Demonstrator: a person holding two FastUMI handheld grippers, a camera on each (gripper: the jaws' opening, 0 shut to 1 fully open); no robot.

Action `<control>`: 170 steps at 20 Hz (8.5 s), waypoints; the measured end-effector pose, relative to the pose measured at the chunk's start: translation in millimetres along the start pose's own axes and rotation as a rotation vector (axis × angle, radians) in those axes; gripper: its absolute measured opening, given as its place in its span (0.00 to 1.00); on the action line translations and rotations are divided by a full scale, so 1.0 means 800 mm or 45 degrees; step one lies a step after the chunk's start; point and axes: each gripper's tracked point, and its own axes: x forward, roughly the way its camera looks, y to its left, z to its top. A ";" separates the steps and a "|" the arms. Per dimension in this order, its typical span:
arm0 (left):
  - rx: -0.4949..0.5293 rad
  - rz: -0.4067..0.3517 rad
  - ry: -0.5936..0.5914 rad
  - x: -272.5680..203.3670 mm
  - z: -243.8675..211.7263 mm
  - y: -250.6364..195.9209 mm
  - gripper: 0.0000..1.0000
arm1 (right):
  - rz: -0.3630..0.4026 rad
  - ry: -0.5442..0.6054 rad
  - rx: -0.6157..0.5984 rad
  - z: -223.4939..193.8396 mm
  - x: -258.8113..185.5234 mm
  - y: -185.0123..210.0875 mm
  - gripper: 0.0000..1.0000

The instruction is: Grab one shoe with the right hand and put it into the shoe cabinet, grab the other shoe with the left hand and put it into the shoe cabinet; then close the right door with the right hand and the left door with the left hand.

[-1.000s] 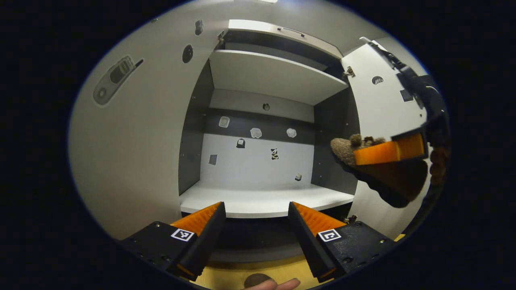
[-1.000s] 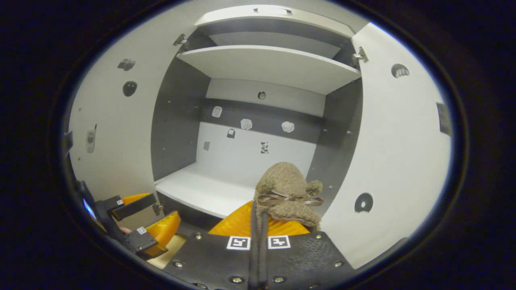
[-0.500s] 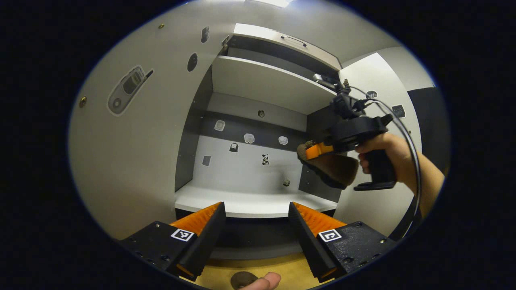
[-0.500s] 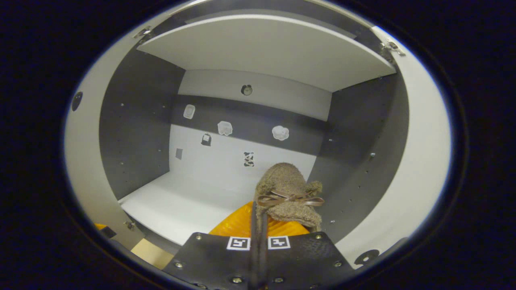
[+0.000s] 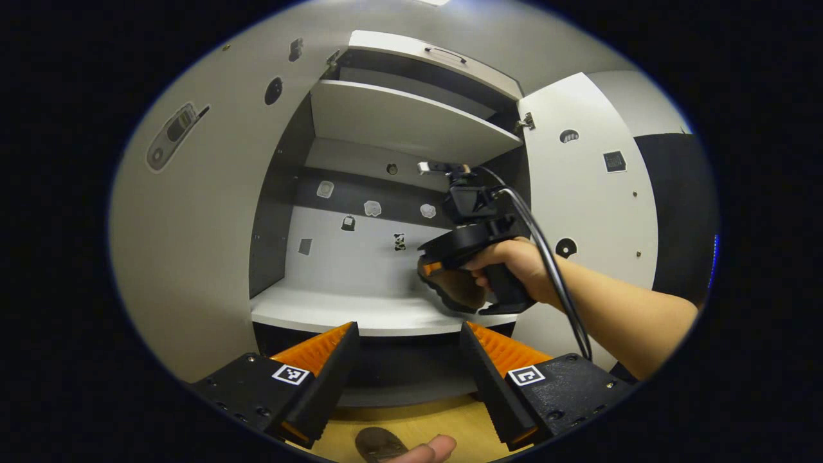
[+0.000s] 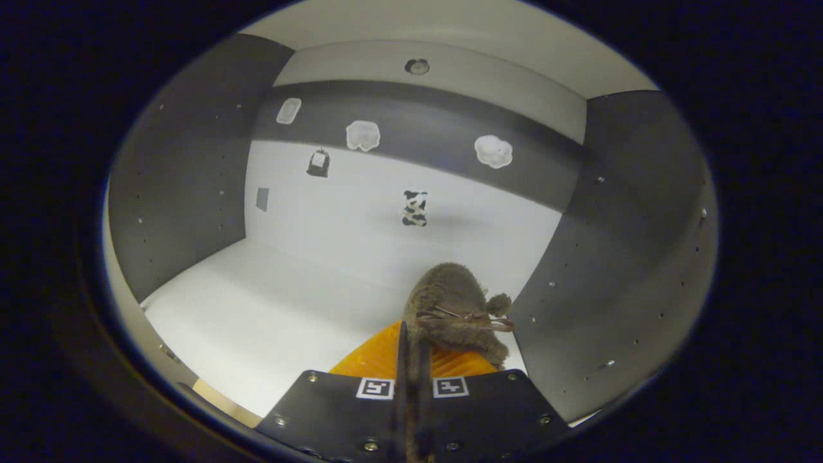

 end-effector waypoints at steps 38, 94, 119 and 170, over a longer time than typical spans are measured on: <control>-0.009 0.339 0.561 -0.083 -0.262 0.051 0.96 | 0.138 -0.655 0.390 -0.169 -0.377 0.019 0.98; 0.039 0.489 0.078 0.156 0.124 0.109 0.01 | 0.119 -0.891 0.469 -0.120 -0.458 -0.075 0.98; 0.031 0.580 0.143 0.180 0.055 0.198 0.97 | -0.039 -0.773 0.421 -0.229 -0.525 -0.070 0.98; 0.042 0.091 -0.016 -0.249 0.030 -0.022 0.96 | 0.046 -0.428 0.321 -0.157 -0.418 -0.452 0.98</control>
